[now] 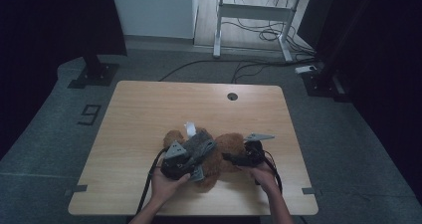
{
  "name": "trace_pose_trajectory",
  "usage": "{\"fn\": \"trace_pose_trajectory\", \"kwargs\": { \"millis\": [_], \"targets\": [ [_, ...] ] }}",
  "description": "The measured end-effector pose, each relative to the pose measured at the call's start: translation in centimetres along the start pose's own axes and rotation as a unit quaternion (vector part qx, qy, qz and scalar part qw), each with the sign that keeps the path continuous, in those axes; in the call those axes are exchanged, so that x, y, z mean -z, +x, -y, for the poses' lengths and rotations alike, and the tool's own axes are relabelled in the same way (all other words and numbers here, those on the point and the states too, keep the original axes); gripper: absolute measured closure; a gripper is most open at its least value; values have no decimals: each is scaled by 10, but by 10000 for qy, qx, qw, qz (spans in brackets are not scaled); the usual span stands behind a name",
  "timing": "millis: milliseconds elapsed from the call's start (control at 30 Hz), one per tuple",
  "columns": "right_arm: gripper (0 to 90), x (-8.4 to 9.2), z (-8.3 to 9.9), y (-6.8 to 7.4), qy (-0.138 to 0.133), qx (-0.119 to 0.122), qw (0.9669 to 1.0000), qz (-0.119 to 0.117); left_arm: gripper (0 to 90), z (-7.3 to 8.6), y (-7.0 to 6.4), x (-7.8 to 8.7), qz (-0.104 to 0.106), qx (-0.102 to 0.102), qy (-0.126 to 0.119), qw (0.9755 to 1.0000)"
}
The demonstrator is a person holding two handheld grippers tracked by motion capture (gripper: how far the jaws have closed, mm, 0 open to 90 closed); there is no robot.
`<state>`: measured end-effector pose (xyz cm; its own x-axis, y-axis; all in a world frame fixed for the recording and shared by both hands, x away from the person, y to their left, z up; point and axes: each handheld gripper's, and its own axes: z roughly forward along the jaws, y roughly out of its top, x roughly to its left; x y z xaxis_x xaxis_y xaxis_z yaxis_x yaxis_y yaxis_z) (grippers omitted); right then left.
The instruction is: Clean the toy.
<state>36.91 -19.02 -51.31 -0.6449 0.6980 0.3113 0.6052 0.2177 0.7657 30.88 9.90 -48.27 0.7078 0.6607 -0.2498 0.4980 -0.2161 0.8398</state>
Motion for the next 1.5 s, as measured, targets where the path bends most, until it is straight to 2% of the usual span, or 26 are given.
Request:
{"fn": "trace_pose_trajectory", "kwargs": {
  "millis": [100,200,300,400,467,533,567,600,667,767,833,1000,1100,1200,1233,1267,1300,1400,1467,1500],
  "targets": [
    [405,2,4,2,-133,85,9999,-17,743,-3,2,6,139,101,-12,9999],
    [439,3,6,2,-224,56,9997,-19,742,-6,5,17,116,144,-105,9998],
    [475,4,7,1,-337,38,9994,-12,739,-6,13,31,-70,234,-250,9994],
    [491,5,7,2,-425,32,9991,1,738,-1,32,46,-312,488,-317,9978],
    [491,6,8,2,-462,14,9989,-6,738,7,49,56,-531,738,-257,9955],
    [491,6,8,2,-474,26,9989,-14,739,10,53,58,-594,793,-221,9948],
    [490,6,9,1,-484,28,9988,-19,739,18,61,61,-663,890,-95,9938],
    [490,6,8,1,-483,20,9988,-18,739,25,65,61,-666,950,72,9932],
    [489,5,8,1,-485,22,9988,-13,738,32,65,55,-595,997,218,9930],
    [491,3,6,3,-482,44,9988,4,738,31,60,39,-537,941,396,9933],
    [503,2,4,6,-498,105,9987,77,741,25,56,29,-593,918,440,9930],
    [535,3,4,9,-784,329,9961,246,752,16,66,21,-432,1221,267,9912],
    [535,3,0,13,-1092,562,9919,314,757,8,72,21,-470,1243,43,9911],
    [530,-1,-6,15,-1418,808,9857,412,758,-4,78,22,-579,1161,-172,9914],
    [519,-3,-7,16,-1549,939,9822,496,758,-8,83,21,-638,1155,-239,9910],
    [508,-6,-9,17,-1618,1120,9784,637,758,-10,86,19,-665,1187,-256,9904],
    [500,-9,-10,17,-1604,1207,9771,701,757,-10,90,17,-677,1216,-240,9900],
    [484,-18,-9,14,-1380,1343,9773,879,756,-2,95,9,-666,1213,-47,9904],
    [474,-19,-3,10,-1279,1346,9790,846,755,4,94,11,-569,1246,-137,9905],
    [466,-18,1,7,-1290,1288,9803,757,754,5,92,12,-541,1242,-143,9907]
  ]
}}
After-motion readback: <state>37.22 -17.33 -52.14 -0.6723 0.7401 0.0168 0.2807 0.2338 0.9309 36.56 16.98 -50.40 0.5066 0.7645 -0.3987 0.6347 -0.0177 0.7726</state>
